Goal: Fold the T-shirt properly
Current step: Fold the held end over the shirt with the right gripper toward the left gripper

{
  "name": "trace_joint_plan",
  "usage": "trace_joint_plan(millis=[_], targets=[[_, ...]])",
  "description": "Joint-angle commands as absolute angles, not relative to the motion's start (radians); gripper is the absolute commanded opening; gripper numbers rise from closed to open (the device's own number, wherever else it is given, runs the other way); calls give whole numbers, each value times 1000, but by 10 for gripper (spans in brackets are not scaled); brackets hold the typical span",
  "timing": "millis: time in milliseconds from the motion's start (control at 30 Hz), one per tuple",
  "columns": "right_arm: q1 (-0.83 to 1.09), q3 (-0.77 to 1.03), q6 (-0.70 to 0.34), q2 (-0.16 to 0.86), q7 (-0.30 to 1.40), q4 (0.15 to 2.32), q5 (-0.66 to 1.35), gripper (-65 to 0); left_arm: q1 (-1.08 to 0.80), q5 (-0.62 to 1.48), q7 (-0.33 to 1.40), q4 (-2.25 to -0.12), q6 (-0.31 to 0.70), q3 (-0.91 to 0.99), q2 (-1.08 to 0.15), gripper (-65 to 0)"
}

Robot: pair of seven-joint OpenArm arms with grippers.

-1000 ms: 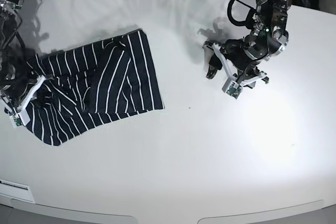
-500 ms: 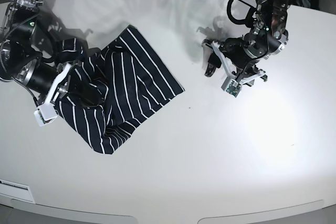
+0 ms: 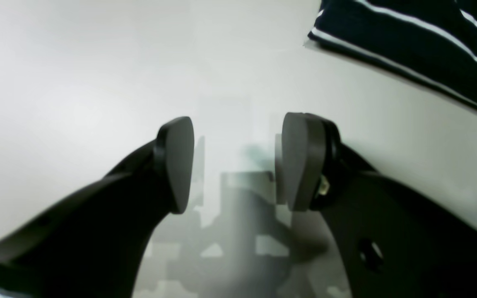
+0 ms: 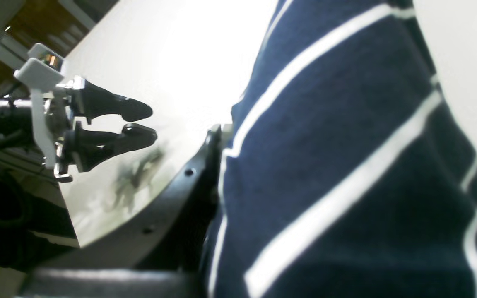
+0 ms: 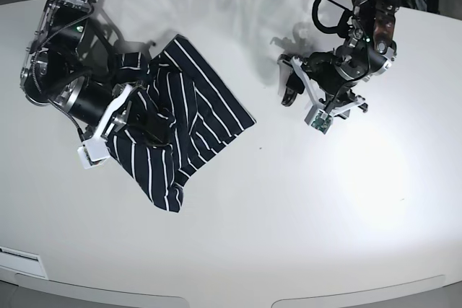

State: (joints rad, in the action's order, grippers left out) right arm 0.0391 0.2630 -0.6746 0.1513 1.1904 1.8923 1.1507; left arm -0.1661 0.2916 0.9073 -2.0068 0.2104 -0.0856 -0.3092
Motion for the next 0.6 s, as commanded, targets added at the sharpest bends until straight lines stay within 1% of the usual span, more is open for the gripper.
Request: trace_joint_plan(millis=[0, 67, 100, 133, 267, 367, 467, 533, 567], targets=[[25, 236, -682, 155, 1165, 1906, 1178, -546, -154, 297, 874, -2022, 210, -82, -316, -301], [25, 159, -686, 155, 1176, 1906, 1172, -298, -154, 297, 867, -2022, 210, -82, -316, -301], [25, 114, -692, 155, 1196, 1906, 1174, -209, -154, 297, 866, -2022, 210, -82, -316, -301], [25, 67, -698, 156, 1229, 1906, 1178, -178, -154, 297, 863, -2022, 210, -82, -316, -301], [22, -101, -698, 156, 1352, 1906, 1221, -183, -154, 297, 863, -2022, 210, -82, -316, -301], [22, -177, -698, 156, 1374, 1906, 1226, -183, -154, 296, 863, -2022, 210, -82, -316, -301], [19, -191, -698, 152, 1365, 1907, 1226, -183, -154, 279, 863, -2022, 210, -82, -316, -301], [5, -182, -698, 152, 1345, 1907, 1225, -183, -152, 266, 864, -2022, 211, -82, -316, -321], [-5, -176, -698, 151, 1338, 1907, 1223, -183, -151, 258, 864, -2023, 211, -81, -316, -340]])
